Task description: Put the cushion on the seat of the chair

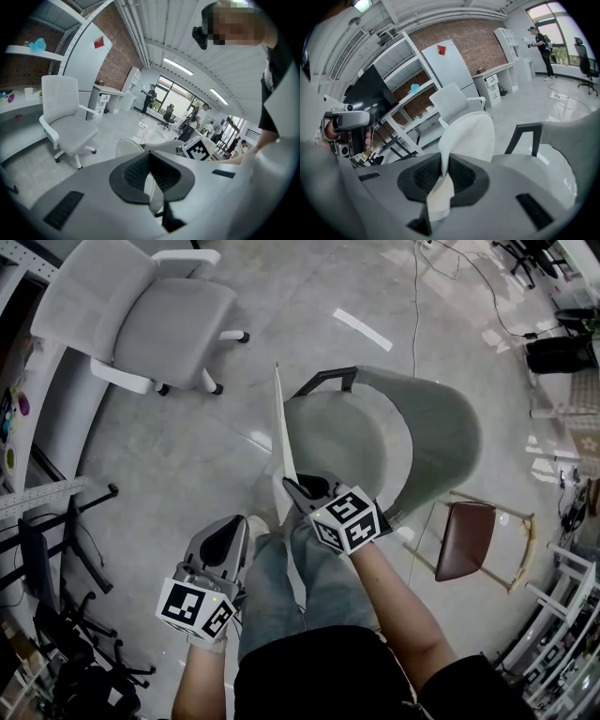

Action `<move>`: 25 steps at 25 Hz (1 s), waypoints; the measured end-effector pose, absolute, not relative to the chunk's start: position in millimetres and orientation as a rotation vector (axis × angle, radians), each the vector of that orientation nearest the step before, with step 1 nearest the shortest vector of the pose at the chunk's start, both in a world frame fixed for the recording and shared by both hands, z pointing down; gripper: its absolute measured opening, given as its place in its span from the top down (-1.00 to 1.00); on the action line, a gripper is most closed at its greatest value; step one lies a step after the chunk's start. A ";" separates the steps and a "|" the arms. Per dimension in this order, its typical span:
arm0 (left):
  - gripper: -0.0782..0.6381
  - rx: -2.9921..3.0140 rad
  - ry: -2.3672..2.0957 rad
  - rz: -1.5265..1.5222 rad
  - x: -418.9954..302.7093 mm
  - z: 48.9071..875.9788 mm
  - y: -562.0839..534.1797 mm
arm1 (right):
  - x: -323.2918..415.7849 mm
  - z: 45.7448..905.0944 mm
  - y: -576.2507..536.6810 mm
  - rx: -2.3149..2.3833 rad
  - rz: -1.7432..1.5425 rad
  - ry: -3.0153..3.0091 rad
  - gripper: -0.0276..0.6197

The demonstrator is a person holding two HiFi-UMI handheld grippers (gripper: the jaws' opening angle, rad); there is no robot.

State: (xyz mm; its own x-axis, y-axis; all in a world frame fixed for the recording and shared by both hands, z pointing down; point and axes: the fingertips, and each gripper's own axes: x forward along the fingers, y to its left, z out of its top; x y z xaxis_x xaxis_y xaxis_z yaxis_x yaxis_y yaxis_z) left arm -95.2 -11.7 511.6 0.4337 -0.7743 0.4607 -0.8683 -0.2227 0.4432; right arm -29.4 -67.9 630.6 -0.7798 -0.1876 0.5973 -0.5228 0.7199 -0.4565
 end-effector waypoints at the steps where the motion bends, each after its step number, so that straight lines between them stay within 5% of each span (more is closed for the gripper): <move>1: 0.75 2.038 -1.372 0.186 -91.8 511.8 -13.3 | -25.0 630.6 -68.4 0.548 0.859 -2.398 0.75; 25: 0.75 2.126 -1.227 0.265 -38.8 515.8 -29.6 | 69.5 658.7 -51.5 0.786 0.939 -2.293 0.75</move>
